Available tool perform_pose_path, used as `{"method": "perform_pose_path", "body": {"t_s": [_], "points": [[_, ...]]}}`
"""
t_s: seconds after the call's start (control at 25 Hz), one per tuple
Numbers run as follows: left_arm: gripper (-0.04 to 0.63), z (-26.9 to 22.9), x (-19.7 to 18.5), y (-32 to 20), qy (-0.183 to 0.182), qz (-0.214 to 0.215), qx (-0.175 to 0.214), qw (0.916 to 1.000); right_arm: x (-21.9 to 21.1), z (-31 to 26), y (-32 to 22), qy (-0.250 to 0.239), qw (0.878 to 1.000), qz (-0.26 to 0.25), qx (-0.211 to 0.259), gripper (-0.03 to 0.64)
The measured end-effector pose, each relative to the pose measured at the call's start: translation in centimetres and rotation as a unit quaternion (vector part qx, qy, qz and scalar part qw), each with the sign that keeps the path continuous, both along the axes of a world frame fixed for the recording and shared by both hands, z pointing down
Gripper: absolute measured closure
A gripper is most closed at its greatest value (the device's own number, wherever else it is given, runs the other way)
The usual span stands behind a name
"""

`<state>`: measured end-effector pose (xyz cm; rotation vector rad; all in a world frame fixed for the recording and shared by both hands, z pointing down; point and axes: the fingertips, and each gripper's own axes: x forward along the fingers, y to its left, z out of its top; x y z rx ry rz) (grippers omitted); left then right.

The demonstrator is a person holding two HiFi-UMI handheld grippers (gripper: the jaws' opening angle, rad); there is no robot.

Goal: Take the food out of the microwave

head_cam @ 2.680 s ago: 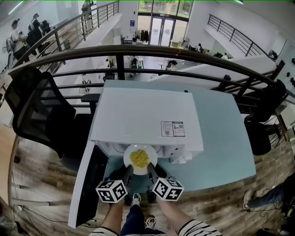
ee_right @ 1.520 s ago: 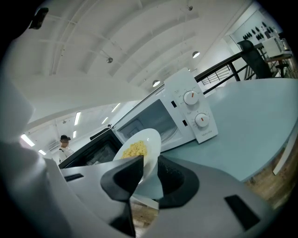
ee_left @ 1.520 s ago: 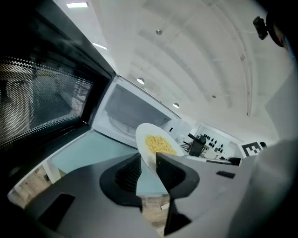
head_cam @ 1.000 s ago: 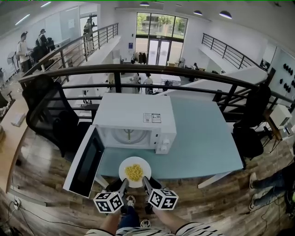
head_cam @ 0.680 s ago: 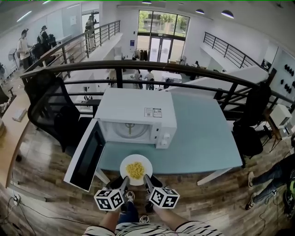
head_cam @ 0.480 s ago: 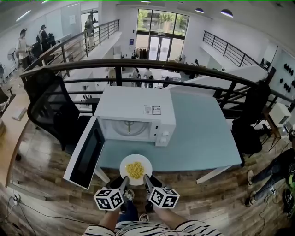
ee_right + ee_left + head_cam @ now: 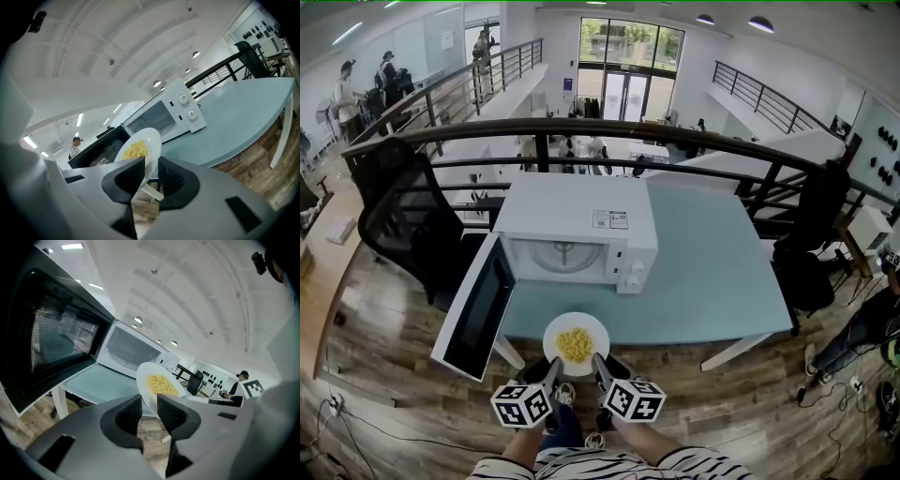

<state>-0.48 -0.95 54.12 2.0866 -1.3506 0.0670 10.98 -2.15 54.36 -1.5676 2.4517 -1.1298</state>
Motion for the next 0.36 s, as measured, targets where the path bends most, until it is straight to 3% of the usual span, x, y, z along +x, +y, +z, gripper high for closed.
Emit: {"method": "perform_pose_path", "body": {"t_s": [0.36], "points": [[0.483, -0.02, -0.01, -0.38, -0.004, 0.0, -0.002, 1.0, -0.04, 0.02, -0.41, -0.003, 1.0, -0.006, -0.002, 0.518]]}}
